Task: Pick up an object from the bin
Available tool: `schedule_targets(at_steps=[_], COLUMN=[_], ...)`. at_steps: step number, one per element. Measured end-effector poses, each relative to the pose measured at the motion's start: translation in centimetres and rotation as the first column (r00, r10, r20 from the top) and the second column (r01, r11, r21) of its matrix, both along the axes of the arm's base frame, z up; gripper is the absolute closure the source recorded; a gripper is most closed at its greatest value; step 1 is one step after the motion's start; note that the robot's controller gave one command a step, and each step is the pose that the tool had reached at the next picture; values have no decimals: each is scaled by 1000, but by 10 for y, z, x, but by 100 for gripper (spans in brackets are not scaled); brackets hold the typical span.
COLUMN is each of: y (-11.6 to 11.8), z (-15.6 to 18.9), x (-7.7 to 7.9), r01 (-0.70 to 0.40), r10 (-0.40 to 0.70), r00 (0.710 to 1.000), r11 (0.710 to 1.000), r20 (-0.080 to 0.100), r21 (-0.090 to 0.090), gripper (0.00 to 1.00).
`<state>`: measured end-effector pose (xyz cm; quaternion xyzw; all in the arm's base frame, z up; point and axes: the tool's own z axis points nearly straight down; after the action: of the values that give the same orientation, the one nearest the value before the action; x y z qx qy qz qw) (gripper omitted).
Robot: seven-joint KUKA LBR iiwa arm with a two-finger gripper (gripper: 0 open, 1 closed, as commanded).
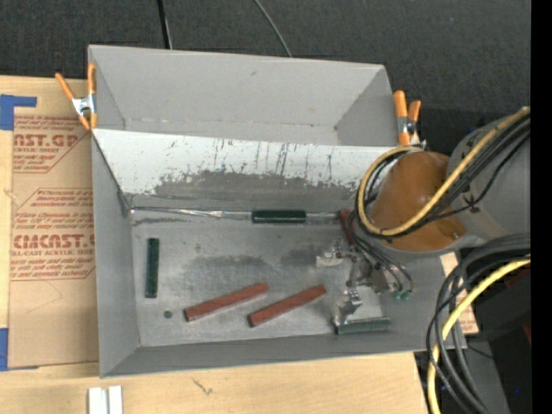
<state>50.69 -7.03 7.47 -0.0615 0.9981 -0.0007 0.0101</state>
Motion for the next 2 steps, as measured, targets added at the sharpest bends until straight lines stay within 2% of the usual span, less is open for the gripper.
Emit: schedule_targets(at_steps=[1,2], y=[68,68], z=[2,2], x=[16,16], r01=[-56,-56], r10=[56,56], r00=[998,998], r11=[998,998], r20=[1,1], r21=[0,0], gripper=[100,100])
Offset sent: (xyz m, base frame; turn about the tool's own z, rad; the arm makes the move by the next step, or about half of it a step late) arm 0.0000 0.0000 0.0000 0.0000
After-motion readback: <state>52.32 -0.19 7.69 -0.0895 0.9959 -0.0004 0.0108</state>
